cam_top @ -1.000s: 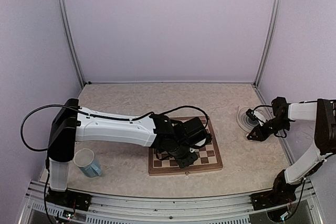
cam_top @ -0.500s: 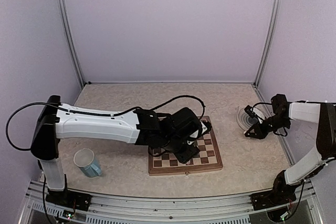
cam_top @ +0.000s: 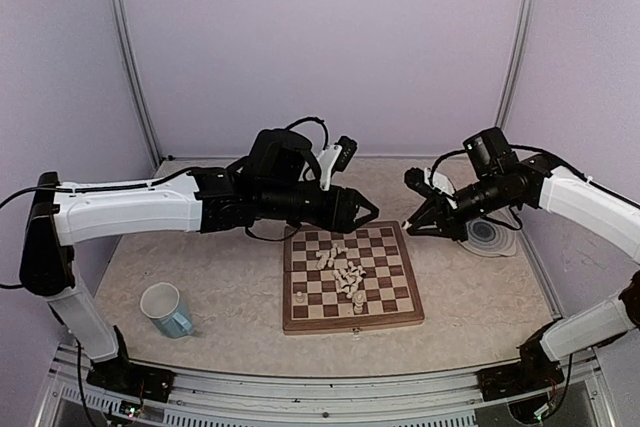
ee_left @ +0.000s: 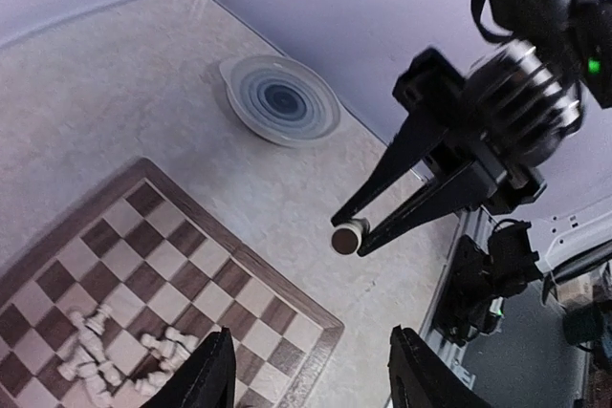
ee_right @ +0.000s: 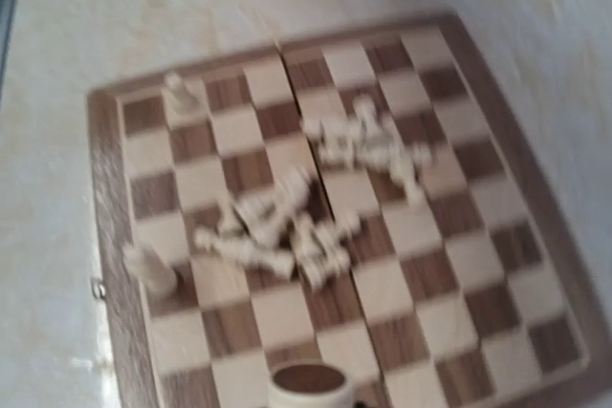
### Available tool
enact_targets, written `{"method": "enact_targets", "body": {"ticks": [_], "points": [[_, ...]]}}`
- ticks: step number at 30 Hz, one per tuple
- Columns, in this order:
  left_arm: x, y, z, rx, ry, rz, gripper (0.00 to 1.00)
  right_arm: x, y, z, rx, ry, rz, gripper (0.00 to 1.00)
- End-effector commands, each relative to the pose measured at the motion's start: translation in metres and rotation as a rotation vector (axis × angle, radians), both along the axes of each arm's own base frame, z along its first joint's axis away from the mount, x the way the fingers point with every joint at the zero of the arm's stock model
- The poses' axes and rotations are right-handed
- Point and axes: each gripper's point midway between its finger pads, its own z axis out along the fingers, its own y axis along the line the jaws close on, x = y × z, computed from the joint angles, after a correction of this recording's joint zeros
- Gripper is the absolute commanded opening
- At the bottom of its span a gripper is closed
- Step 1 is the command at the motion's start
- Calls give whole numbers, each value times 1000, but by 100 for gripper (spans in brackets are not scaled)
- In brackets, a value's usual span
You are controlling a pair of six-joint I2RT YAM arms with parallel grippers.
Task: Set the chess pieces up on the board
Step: Pass from the right arm to the left
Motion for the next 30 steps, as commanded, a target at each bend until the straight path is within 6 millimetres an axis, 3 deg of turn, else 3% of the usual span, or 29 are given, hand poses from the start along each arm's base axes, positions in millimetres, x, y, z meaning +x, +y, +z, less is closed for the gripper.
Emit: {"method": "enact_targets", "body": {"ticks": [1,6,11,23,30], "points": [[-27,-23,-21,-66,157,-141,55,-7,23,11,-32,-30,70,4],[-30,-28,-27,-106,195,-167,58,-21,50,8,-67,-52,150,4],[-32,-29,-33,-126,218,-187,52,-28,64,13,-77,-64,190,4],[-19,-21,-48,-160,285,-175,41,-31,73,22,-42,-51,216,4],[-18,-21,-52,-169,302,-184,40,-30,75,19,-40,-44,217,3]]}}
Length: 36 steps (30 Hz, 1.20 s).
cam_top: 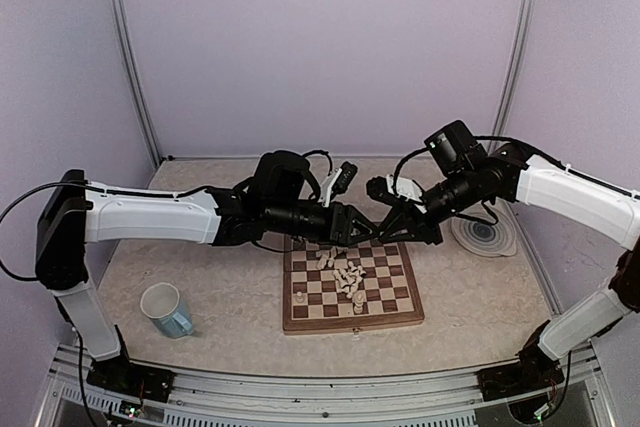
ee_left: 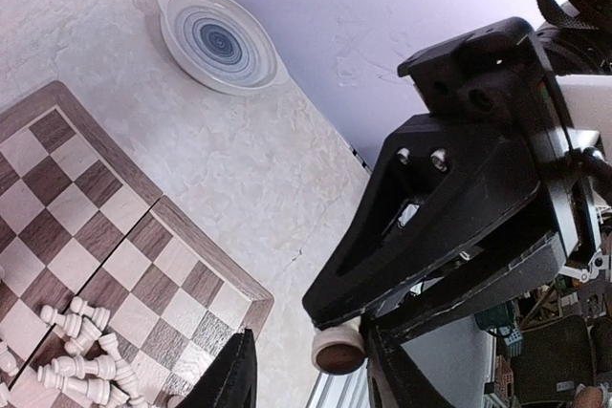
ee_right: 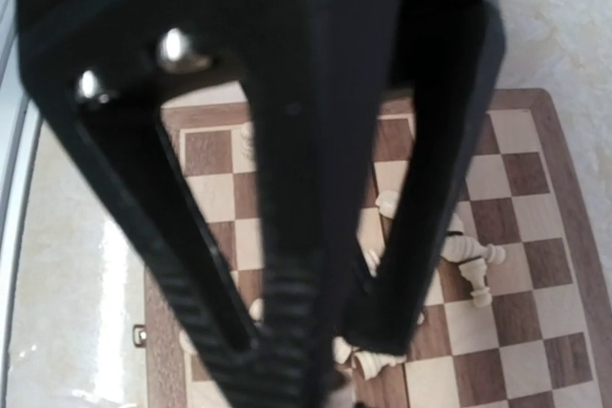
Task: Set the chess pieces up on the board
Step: Pass from the right arm to the left
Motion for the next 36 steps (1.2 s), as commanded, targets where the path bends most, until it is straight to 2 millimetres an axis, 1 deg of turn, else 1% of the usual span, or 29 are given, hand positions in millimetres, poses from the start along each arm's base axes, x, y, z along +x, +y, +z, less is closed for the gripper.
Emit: {"method": "enact_targets", "body": {"ticks": [1,6,10,16,18,20,22,23,24,26,28,29,30,31,33,36], "points": [[-1,-3,0,-40,8,-24,38,-5,8,6,22,9,34,3],[-5,-6,2,-65,23,-55,29,-3,9,7,28,10,33,3],[-6,-7,-2,-64,35,-67,26,-1,10,9,32,1,29,4],[-6,-8,-2,-69,36,-74,18,1,12,10,39,-2,20,4],[-4,-6,-2,-75,35,-67,16,4,12,13,44,-9,6,9],[1,-1,0,-91,33,-49,13,6,11,20,65,-29,-6,19],[7,5,5,-113,22,-32,11,9,6,37,129,-37,-18,33],[9,8,8,-127,13,-22,11,13,0,48,172,-21,-21,37],[11,12,12,-145,2,-13,11,21,-10,59,221,15,-36,39],[16,19,23,-202,-17,7,11,29,-24,79,328,96,-43,42],[20,26,33,-272,-5,24,11,31,-32,90,418,168,-31,43],[22,29,40,-312,2,28,11,29,-33,91,441,197,-16,43],[22,31,53,-375,-9,20,11,27,-33,89,449,214,-6,43],[23,34,59,-419,-2,20,11,25,-32,85,455,230,5,43],[24,41,71,-496,11,17,11,23,-31,79,466,255,20,43],[24,45,84,-582,49,-13,11,24,-28,75,484,284,24,44]]}}
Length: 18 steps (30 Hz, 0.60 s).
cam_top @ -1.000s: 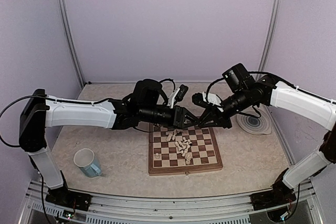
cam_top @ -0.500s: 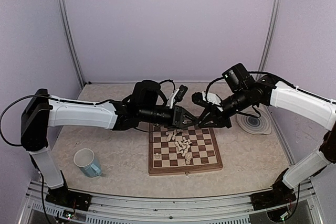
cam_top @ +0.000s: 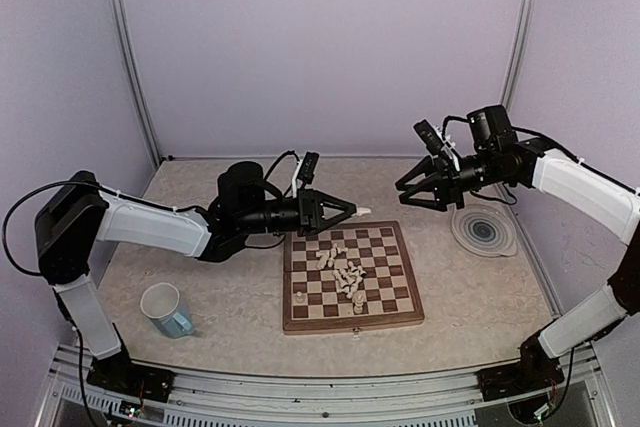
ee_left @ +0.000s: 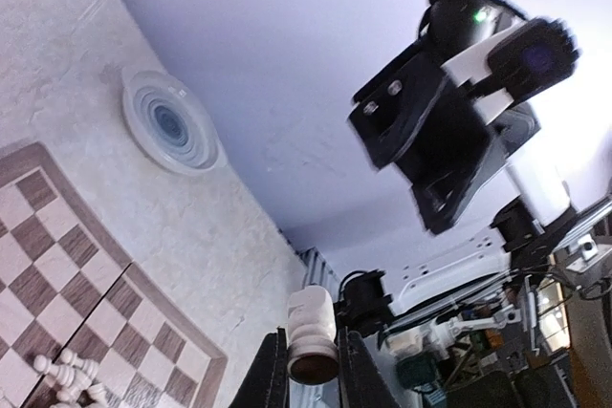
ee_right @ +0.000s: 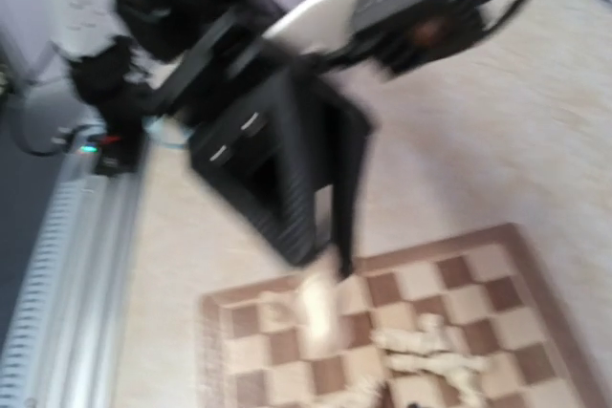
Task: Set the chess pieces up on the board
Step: Pass from the right arm to the left, then pass from the left arm to the right
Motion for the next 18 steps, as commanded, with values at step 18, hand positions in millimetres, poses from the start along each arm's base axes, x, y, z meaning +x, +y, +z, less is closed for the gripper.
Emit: {"method": "enact_targets", "body": {"ticks": [18], "points": [[-17,3,69,-364,38,-165,11,-12,60,20,69,-35,163,39]]}}
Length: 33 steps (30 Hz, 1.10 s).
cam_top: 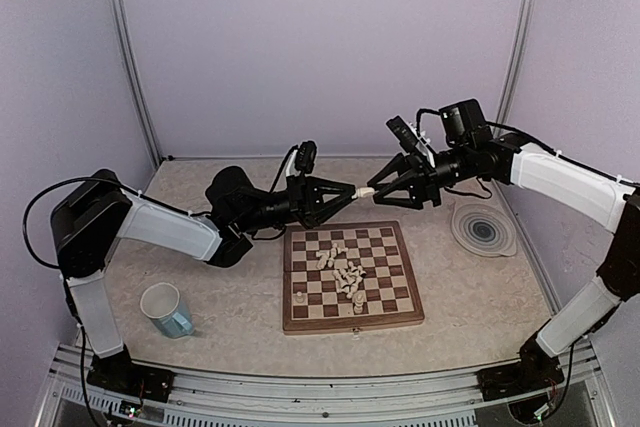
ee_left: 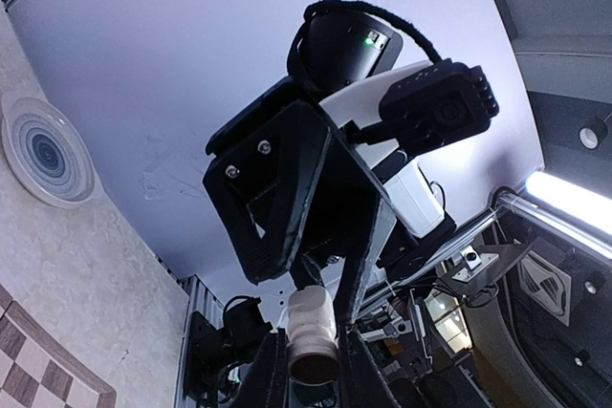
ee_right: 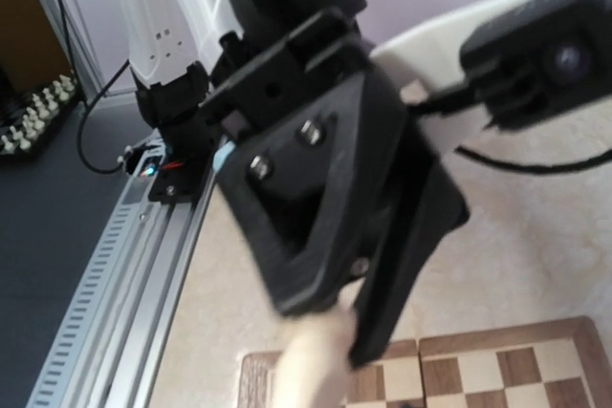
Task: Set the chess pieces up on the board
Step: Pass from the left arm to the right, then place the knight at g1.
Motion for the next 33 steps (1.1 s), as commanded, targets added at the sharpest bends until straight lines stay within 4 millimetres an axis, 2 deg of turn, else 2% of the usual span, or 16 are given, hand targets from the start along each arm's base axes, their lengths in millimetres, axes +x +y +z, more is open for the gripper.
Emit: {"method": "enact_targets", "body": {"ticks": [1,5,10,15,18,21,22,24,25,26,27,29,33], "points": [[-6,-1,15,-49,-35,-33,11,7,10,11,8,-53,-5,36],[-7,-1,16,-58,-33,-43,11,6,12,9,4,-55,-6,22],[-8,-1,18,-63,-36,-42,11,6,11,4,-11,-60,-25,20],[-9,-4,16,-64,-31,-43,15,8,10,3,-19,-68,-42,3],[-3,-4,9,-31,-31,-10,34,12,8,2,-46,-103,-62,0],[20,0,-19,121,-42,132,53,16,0,-2,-122,-187,-92,0],[26,6,-17,169,-72,192,56,18,-4,-4,-157,-214,-103,0],[39,17,-20,289,-133,305,59,18,-14,-17,-253,-240,-108,0],[45,26,-13,334,-160,368,60,18,-19,-24,-300,-254,-109,0],[49,32,-20,403,-166,402,61,18,-24,-32,-350,-263,-103,0],[54,40,-19,439,-176,441,61,15,-29,-43,-407,-261,-88,0],[61,56,-21,497,-176,500,61,8,-38,-65,-515,-256,-56,0],[68,77,-30,535,-150,555,61,-18,-47,-113,-696,-236,23,0]]}}
